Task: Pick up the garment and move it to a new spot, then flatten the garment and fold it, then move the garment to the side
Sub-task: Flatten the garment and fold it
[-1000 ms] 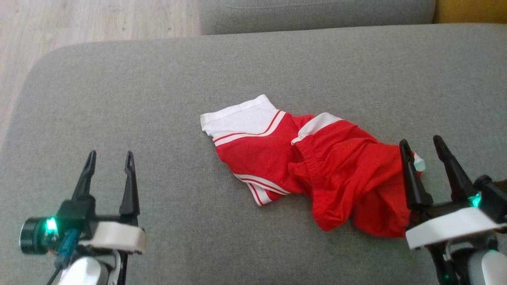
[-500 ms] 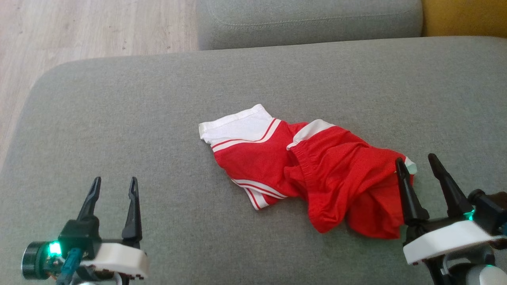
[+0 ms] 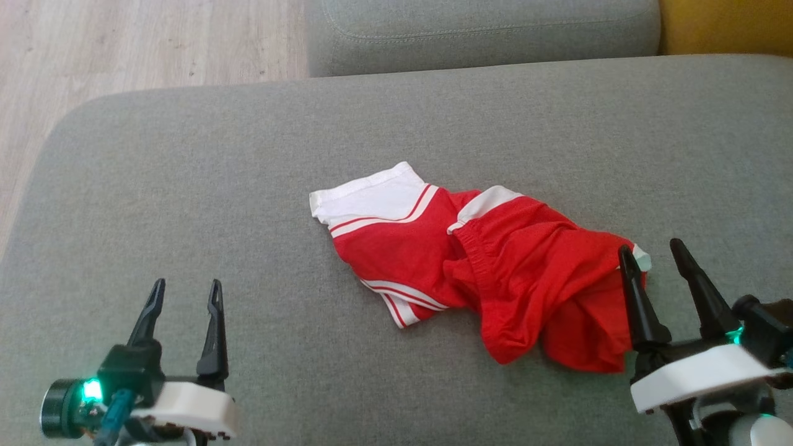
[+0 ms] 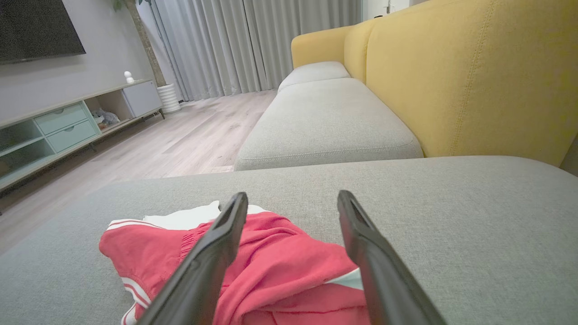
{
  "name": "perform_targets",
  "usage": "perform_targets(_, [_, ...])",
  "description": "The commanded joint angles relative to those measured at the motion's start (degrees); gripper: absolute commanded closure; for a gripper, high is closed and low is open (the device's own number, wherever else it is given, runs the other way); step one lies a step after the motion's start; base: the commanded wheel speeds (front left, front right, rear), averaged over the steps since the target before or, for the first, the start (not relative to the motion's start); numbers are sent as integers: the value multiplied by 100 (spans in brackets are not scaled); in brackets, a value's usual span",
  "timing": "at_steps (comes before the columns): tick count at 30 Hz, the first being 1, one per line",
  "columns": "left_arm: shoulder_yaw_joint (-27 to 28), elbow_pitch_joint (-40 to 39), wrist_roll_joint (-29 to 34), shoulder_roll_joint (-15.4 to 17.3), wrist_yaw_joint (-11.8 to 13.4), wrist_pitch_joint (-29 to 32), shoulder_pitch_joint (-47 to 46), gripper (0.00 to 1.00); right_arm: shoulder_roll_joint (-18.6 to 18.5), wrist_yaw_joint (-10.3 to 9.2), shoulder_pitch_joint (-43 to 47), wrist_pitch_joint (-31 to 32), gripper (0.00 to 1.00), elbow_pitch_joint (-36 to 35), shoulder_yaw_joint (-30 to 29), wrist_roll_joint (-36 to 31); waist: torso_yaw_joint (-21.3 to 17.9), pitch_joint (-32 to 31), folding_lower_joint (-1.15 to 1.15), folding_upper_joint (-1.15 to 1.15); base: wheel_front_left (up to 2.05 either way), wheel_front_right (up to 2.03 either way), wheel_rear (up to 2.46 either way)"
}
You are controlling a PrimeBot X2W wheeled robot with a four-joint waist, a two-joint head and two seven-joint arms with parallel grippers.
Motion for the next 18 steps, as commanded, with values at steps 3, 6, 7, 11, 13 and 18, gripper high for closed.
perform_targets(3, [174,-213,41,114,31,42,-302,0,-53,-4,-162,7,0,-252,106,-74,7,44,0,0,0,0,0])
perform_targets(6, [15,-182,123,62,-36,114,-487,0,-54,-4,-184,6,0,-270,96,-67,22,106,0,0,0,0,0])
perform_targets(7, [-77,-155,162,28,-89,159,-599,0,-55,-4,-197,5,0,-281,86,-63,33,145,0,0,0,0,0])
perform_targets(11, [-567,95,277,-285,-435,436,-1291,0,-92,-4,-290,3,0,-304,93,-32,59,319,0,0,0,0,0])
perform_targets(13, [-869,303,307,-488,-707,620,-1697,0,-118,-4,-352,-3,0,-315,116,-8,53,434,0,0,0,0,0])
perform_targets(18, [-1630,998,297,-1074,-1443,1071,-2527,0,-194,-4,-506,-24,0,-304,166,68,-27,732,0,0,0,0,0])
